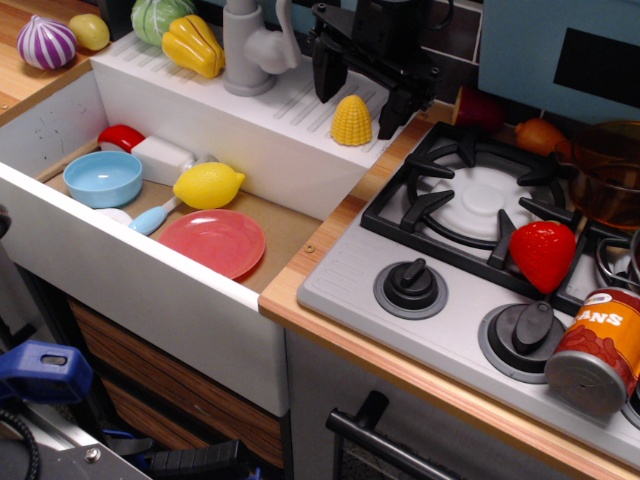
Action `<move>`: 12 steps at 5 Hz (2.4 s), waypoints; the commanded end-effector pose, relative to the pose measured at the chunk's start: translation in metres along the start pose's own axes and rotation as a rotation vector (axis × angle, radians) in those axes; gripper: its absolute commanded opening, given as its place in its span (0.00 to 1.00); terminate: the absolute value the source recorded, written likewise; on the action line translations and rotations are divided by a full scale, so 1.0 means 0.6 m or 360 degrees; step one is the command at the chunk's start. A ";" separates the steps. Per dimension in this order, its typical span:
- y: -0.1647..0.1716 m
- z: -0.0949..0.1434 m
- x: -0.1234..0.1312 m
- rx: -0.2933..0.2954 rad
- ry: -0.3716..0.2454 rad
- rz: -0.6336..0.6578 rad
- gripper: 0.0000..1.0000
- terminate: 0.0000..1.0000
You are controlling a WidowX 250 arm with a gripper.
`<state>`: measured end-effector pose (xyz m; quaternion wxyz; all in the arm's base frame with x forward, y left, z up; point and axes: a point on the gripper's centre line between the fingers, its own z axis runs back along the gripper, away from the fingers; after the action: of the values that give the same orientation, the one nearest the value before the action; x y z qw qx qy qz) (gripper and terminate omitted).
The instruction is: Put corn on plate
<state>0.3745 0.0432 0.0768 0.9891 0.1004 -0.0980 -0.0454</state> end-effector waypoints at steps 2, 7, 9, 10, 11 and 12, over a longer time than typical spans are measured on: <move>0.062 -0.010 0.058 0.0032 -0.0277 -0.0106 1.00 0.00; 0.066 -0.087 0.079 -0.0205 -0.0403 -0.0231 1.00 0.00; 0.068 -0.080 0.099 -0.0208 -0.0364 -0.0182 0.00 0.00; 0.077 -0.039 0.080 -0.0126 -0.0288 -0.0156 0.00 0.00; 0.093 -0.009 0.038 -0.0046 -0.0233 -0.0115 0.00 0.00; 0.106 -0.006 -0.025 -0.0001 -0.0206 -0.0040 0.00 0.00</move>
<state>0.3465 0.1072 0.0493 0.9829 0.0978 -0.1421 -0.0642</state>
